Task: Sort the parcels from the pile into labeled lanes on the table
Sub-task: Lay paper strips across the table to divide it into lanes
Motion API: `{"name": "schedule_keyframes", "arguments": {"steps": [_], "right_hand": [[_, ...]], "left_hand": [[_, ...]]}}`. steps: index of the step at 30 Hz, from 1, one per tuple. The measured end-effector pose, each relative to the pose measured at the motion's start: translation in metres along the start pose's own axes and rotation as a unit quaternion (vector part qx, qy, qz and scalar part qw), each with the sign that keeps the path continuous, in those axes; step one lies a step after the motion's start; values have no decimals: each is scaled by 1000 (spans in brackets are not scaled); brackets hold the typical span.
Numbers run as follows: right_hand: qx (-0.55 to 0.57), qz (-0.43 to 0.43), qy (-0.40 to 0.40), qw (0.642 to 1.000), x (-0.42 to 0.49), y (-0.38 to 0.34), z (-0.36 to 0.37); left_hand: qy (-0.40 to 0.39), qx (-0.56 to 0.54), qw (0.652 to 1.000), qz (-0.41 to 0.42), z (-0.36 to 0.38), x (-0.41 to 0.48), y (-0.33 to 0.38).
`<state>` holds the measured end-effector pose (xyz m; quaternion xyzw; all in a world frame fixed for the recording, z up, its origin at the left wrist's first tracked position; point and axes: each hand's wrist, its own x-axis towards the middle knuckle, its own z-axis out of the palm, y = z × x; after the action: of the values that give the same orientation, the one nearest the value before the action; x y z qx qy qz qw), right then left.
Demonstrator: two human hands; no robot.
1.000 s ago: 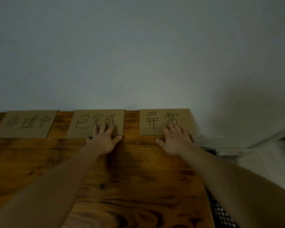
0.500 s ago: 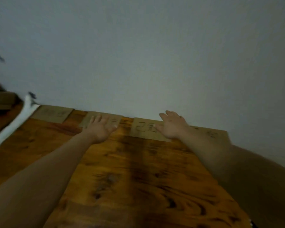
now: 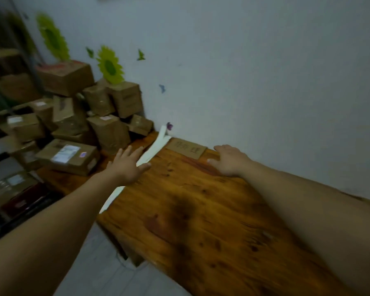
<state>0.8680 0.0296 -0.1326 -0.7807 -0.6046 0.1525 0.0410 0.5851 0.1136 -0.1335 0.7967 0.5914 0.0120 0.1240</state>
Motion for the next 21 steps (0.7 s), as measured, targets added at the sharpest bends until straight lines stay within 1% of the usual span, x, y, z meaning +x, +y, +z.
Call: {"name": "schedule_keyframes", "arguments": {"steps": [4, 8, 12, 16, 21], "right_hand": [[-12, -43, -13, 999, 39, -65, 15], [-21, -62, -20, 998, 85, -104, 34], [29, -75, -24, 996, 143, -139, 53], [54, -69, -45, 995, 182, -169, 68], [45, -25, -84, 995, 212, -193, 97]], "left_hand": [[-17, -29, 999, -33, -9, 14, -67], [-30, -73, 995, -53, -12, 45, -105], [-41, -76, 995, -51, -18, 93, -138], [-63, -90, 993, -43, -19, 137, -167], [-108, -109, 988, -20, -2, 188, -192]]}}
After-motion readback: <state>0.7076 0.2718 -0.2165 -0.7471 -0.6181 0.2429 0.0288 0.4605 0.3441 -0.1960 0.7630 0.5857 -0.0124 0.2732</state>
